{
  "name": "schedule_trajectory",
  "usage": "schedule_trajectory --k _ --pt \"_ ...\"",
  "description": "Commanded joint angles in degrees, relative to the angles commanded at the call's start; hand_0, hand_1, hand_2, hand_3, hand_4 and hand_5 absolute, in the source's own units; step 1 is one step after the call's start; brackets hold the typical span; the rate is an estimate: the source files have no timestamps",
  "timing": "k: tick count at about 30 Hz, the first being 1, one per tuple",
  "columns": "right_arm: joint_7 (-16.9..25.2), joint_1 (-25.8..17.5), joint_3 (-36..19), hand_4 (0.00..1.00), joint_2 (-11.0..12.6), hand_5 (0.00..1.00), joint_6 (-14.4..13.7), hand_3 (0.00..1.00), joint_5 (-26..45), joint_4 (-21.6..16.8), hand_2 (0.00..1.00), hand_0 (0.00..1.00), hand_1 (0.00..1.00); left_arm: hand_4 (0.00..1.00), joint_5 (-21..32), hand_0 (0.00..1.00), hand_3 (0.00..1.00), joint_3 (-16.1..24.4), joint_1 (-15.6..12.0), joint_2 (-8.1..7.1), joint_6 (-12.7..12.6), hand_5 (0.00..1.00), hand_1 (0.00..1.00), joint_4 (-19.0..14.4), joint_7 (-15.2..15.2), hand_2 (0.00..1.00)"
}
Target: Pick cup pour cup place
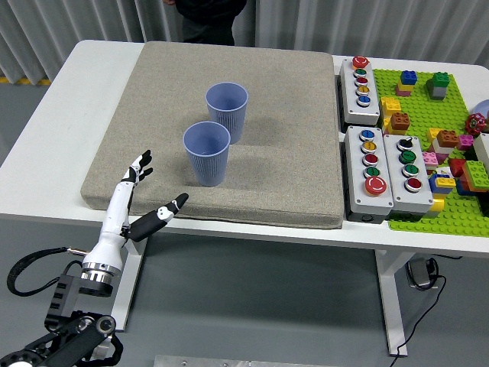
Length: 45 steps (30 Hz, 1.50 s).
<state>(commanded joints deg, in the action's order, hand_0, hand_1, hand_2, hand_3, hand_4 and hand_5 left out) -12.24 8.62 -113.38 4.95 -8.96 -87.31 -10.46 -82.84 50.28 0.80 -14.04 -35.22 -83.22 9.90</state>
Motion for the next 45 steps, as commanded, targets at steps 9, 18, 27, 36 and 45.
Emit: schedule_trajectory --k 9,18,27,36,45 --pt "0.1 0.2 0.4 0.002 0.0 0.295 -0.2 0.587 0.8 0.0 0.593 0.694 0.628 0.948 -3.2 0.917 0.998 -3.0 5.0 2.42 0.4 0.486 0.92 5.0 -2.4 0.998" --pt "0.2 0.2 0.4 0.002 -0.1 0.294 -0.3 0.587 0.9 0.0 0.591 0.693 0.628 0.956 -3.4 0.92 0.998 -2.8 7.6 3.65 1.8 0.491 0.922 7.2 -3.0 0.998" --pt "0.0 0.2 0.7 0.002 -0.2 0.288 -0.4 0.587 1.2 0.0 0.591 0.693 0.628 0.957 -3.8 0.921 0.998 -3.6 10.0 4.6 2.4 0.497 0.923 9.8 -3.8 0.998" --pt "-0.1 0.1 1.2 0.002 -0.4 0.286 -0.5 0.587 1.6 0.0 0.593 0.693 0.628 0.959 -2.7 0.923 0.998 -2.0 12.3 5.28 3.0 0.505 0.926 13.3 -3.8 0.998" --pt "-0.1 0.2 1.2 0.002 -0.4 0.287 -0.4 0.587 1.5 0.0 0.593 0.693 0.627 0.96 -0.3 0.922 0.998 -1.8 13.2 5.71 3.4 0.51 0.926 15.3 -3.6 0.998"
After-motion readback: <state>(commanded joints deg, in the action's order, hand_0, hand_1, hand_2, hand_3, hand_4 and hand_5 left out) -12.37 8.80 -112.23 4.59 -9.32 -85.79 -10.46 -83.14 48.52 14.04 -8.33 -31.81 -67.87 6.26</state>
